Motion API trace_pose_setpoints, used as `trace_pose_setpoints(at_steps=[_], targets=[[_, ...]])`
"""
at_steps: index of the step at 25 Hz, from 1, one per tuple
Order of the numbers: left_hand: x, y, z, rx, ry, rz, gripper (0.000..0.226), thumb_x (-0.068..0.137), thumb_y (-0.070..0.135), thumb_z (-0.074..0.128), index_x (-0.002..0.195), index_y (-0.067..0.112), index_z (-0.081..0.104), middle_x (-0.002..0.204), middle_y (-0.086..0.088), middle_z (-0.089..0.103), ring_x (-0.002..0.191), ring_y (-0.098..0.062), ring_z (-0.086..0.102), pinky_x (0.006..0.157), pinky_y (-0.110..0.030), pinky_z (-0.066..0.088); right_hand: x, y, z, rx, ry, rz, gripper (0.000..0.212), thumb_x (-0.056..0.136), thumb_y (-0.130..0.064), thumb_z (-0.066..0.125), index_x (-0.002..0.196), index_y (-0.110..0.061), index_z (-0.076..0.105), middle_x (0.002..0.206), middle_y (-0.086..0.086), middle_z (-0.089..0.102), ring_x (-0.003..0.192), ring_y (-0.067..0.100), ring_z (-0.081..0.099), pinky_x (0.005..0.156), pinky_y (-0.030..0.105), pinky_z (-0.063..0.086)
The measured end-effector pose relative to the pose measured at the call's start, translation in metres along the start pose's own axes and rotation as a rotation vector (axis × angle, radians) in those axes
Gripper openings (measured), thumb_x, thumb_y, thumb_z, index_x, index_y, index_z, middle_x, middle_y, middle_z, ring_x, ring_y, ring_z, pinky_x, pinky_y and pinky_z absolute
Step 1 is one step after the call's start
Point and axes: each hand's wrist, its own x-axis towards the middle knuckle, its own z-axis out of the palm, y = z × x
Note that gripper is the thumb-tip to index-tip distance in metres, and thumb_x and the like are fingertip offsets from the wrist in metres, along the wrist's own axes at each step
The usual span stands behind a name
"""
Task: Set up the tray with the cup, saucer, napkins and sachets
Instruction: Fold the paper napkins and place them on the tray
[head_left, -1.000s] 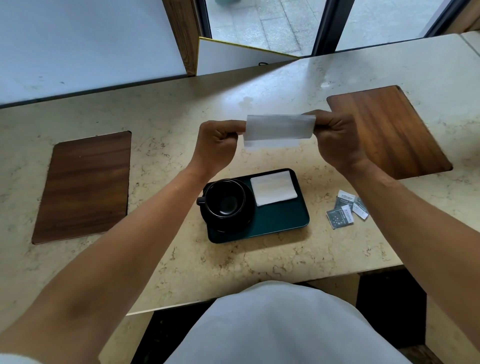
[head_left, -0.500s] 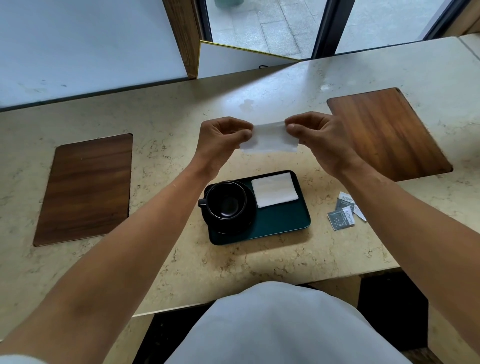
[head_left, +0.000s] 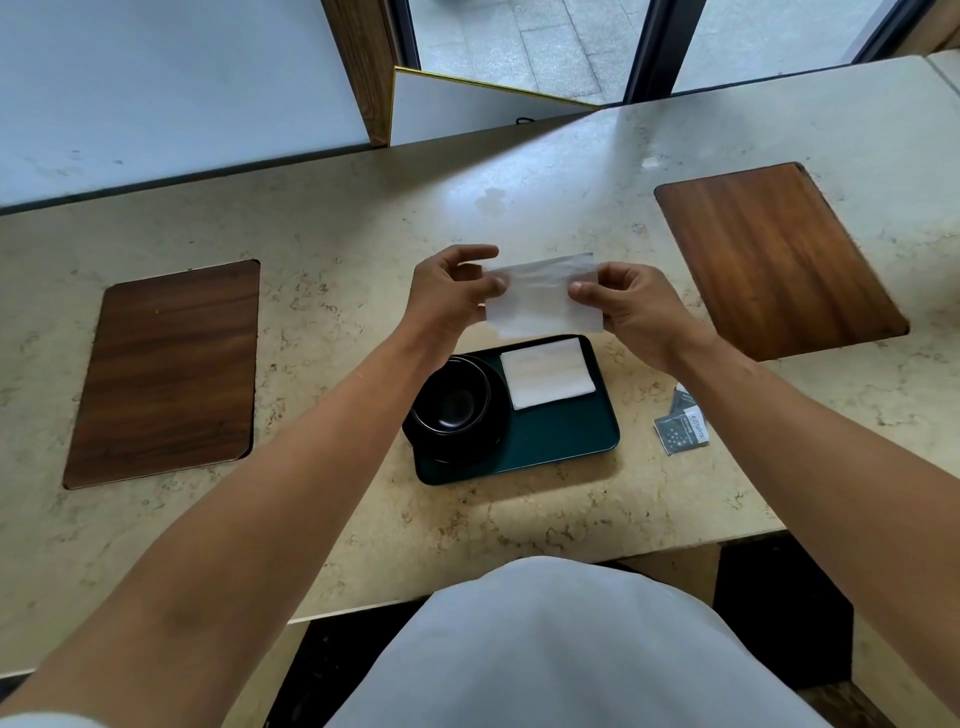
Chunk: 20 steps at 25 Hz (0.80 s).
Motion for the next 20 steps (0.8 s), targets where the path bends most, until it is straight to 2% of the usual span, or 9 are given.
trace_pose_setpoints(at_steps=[3, 6, 8, 11, 16, 18, 20], targets=[[0.002, -0.011, 0.003, -0.023, -0.014, -0.262, 0.032, 0.081, -0.012, 0.075, 0.11, 0.0, 0.068, 0.107, -0.022, 0.071, 0.091, -0.034, 0.074, 0.084, -0.048, 0.063, 0.002, 0.012, -0.001, -0.061, 0.085, 0.077, 0.018, 0.085, -0.022, 0.081, 0.101, -0.014, 0.078, 0.107, 0.007, 0.079, 0.106, 0.029, 0.074, 0.094, 0.041, 0.059], [0.004, -0.025, 0.009, 0.0, 0.009, -0.394, 0.029, 0.082, -0.014, 0.074, 0.109, -0.007, 0.065, 0.101, -0.024, 0.073, 0.078, -0.031, 0.075, 0.075, -0.043, 0.065, 0.006, 0.027, -0.006, -0.113, 0.159, 0.202, 0.02, 0.091, -0.018, 0.076, 0.109, -0.009, 0.075, 0.108, 0.006, 0.077, 0.105, 0.027, 0.073, 0.083, 0.037, 0.061], [0.007, -0.033, 0.012, 0.018, 0.037, -0.407, 0.027, 0.083, -0.013, 0.074, 0.107, -0.008, 0.065, 0.101, -0.026, 0.073, 0.073, -0.03, 0.075, 0.071, -0.041, 0.065, 0.008, 0.038, -0.009, -0.113, 0.157, 0.283, 0.019, 0.094, -0.019, 0.074, 0.11, -0.01, 0.074, 0.11, 0.005, 0.077, 0.105, 0.024, 0.073, 0.079, 0.035, 0.061], [0.012, -0.044, 0.013, 0.114, 0.026, -0.403, 0.031, 0.084, -0.01, 0.074, 0.114, -0.009, 0.064, 0.106, -0.026, 0.073, 0.076, -0.03, 0.076, 0.067, -0.039, 0.065, 0.009, 0.054, -0.012, -0.107, 0.162, 0.389, 0.016, 0.097, -0.022, 0.071, 0.109, -0.012, 0.073, 0.111, 0.005, 0.076, 0.106, 0.025, 0.073, 0.087, 0.042, 0.061], [0.024, -0.055, 0.014, 0.347, -0.059, -0.386, 0.026, 0.085, -0.006, 0.075, 0.107, 0.0, 0.065, 0.11, -0.02, 0.068, 0.093, -0.032, 0.074, 0.063, -0.031, 0.063, 0.011, 0.073, -0.013, -0.158, 0.189, 0.421, 0.011, 0.095, -0.024, 0.074, 0.1, -0.015, 0.073, 0.105, 0.004, 0.078, 0.1, 0.023, 0.075, 0.09, 0.043, 0.061], [0.03, -0.061, 0.016, 0.425, -0.062, -0.36, 0.026, 0.084, -0.004, 0.075, 0.108, 0.002, 0.065, 0.109, -0.017, 0.066, 0.093, -0.029, 0.072, 0.059, -0.026, 0.062, 0.012, 0.077, -0.014, -0.149, 0.197, 0.427, 0.012, 0.093, -0.025, 0.076, 0.099, -0.014, 0.074, 0.104, 0.004, 0.078, 0.097, 0.024, 0.076, 0.088, 0.043, 0.062], [0.037, -0.066, 0.02, 0.563, -0.087, -0.314, 0.022, 0.085, 0.001, 0.075, 0.106, 0.002, 0.067, 0.106, -0.016, 0.066, 0.091, -0.028, 0.071, 0.063, -0.03, 0.064, 0.013, 0.08, -0.016, -0.145, 0.208, 0.44, 0.013, 0.092, -0.025, 0.076, 0.099, -0.014, 0.073, 0.103, 0.005, 0.078, 0.097, 0.025, 0.075, 0.088, 0.043, 0.062]])
